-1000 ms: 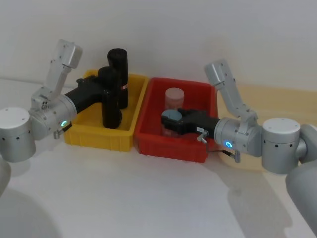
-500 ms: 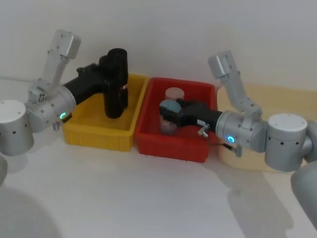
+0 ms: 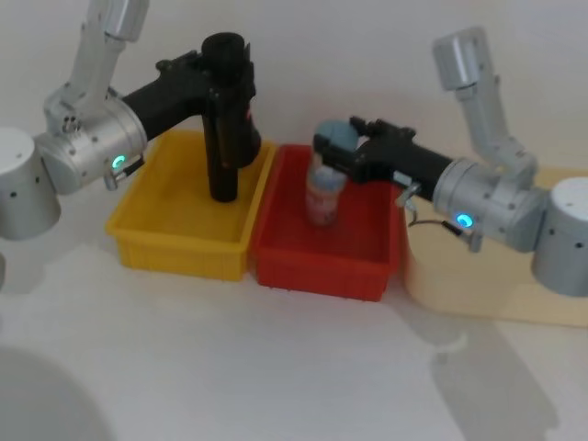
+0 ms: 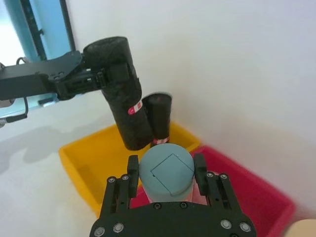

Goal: Pick up the garbage bag with the one hand and transfer it to the other hand.

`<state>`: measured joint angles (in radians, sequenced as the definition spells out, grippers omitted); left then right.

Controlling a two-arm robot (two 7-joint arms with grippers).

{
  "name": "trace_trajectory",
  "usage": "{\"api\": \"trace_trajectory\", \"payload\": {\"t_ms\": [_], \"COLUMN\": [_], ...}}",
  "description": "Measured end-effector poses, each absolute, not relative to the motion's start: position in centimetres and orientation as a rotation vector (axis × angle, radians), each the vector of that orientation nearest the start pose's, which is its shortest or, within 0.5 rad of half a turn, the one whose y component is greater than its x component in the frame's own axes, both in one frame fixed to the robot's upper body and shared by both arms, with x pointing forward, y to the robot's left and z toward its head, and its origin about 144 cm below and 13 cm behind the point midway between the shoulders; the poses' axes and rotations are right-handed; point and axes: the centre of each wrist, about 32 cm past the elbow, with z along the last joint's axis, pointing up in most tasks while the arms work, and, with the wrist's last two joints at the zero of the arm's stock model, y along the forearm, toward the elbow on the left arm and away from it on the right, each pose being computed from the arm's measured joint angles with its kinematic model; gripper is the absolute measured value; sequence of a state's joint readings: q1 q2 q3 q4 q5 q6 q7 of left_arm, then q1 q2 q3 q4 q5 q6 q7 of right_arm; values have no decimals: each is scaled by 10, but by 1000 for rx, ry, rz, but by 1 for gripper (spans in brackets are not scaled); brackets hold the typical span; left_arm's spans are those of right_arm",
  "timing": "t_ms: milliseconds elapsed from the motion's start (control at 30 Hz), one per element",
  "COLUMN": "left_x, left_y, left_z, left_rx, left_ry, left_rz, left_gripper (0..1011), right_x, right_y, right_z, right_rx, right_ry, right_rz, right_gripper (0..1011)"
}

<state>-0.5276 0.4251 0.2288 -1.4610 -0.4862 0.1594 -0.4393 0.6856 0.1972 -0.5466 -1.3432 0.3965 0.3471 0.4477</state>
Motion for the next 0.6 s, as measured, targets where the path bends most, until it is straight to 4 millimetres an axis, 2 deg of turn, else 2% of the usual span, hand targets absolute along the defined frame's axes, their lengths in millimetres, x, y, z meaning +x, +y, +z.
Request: {"api": "trace_trajectory", "payload": {"t_ms": [300,600], "left_x": [588,611], "left_y": [278,247], "left_z": [1334,1341], "left_rx": [-115,-131], "left_ry": [-153,-131], "left_rz": [865,766], "left_gripper": [519,519], "right_x": [569,545], "right_y": [-165,-197], "right_z": [1330,1333], "right_rx": [-71,-76], "right_ry": [-96,-101], "right_rz": [-753,-872], "right_gripper": [656,655]}}
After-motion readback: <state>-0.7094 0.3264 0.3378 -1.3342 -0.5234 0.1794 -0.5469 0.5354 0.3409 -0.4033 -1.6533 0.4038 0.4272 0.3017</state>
